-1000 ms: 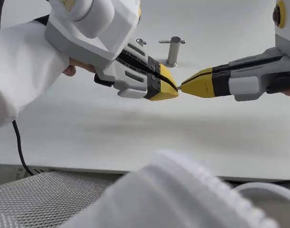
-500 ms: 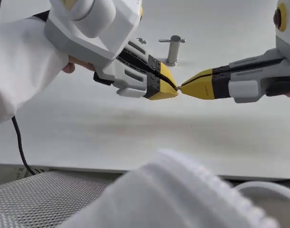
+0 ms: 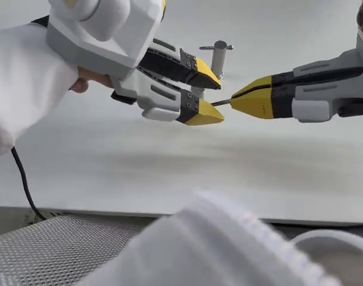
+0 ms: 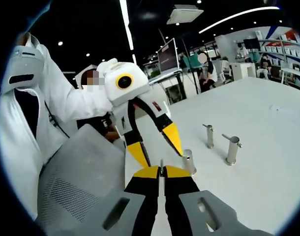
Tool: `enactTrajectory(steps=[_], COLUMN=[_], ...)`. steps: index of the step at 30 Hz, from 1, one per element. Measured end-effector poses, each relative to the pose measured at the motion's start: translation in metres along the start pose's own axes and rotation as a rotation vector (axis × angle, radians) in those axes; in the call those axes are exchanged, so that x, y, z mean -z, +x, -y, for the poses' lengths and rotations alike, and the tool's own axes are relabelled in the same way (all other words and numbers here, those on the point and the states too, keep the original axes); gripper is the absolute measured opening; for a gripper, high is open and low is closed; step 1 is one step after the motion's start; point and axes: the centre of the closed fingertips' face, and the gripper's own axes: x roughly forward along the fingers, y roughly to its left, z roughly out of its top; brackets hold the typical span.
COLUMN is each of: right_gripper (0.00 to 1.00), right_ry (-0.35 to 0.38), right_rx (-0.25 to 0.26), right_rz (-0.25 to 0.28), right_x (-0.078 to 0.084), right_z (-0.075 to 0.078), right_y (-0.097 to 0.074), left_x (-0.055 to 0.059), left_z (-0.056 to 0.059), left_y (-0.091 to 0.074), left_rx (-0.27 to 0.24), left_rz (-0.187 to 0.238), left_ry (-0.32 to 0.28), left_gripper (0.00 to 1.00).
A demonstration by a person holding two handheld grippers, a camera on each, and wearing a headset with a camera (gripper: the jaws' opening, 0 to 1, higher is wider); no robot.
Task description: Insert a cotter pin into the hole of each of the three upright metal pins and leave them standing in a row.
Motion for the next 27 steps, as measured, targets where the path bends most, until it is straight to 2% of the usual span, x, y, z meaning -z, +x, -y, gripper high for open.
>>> enactTrajectory(steps=[2, 3, 5, 8, 12, 17, 20, 27], right_gripper=[0.0, 0.0, 0.0, 0.0, 0.0, 0.0, 0.0, 0.0], right_ry=[-0.021, -0.032, -0.068, -0.06, -0.074, -0.091, -0.08, -0.061], right_rx=[0.015, 0.019, 0.034, 0.045, 0.055, 0.062, 0.051, 0.047], right_rz=[0.018, 0.026, 0.034, 0.044, 0.053, 0.07, 0.083, 0.096], right_x=[0.0, 0.0, 0.001, 0.006, 0.007, 0.008, 0.006, 0.009], right_z=[0.005, 0.007, 0.013, 0.022, 0.028, 0.037, 0.036, 0.039], right_y=[-0.002, -0.003, -0.004, -0.003, 0.001, 0.007, 0.011, 0.016], left_x=[0.004, 0.006, 0.013, 0.025, 0.034, 0.039, 0.041, 0.047], left_z=[-0.011, -0.014, -0.018, -0.025, -0.032, -0.036, -0.039, -0.035], left_y=[-0.003, -0.004, -0.005, -0.005, -0.003, 0.002, 0.004, 0.007], left_rx=[-0.053, -0.064, -0.072, -0.079, -0.092, -0.081, -0.072, -0.044], left_rz=[-0.004, -0.006, -0.017, -0.039, -0.059, -0.07, -0.076, -0.098], left_ry=[0.013, 0.021, -0.005, -0.028, -0.051, -0.08, -0.096, -0.111], left_gripper=[0.33, 0.34, 0.35, 0.34, 0.31, 0.23, 0.18, 0.11])
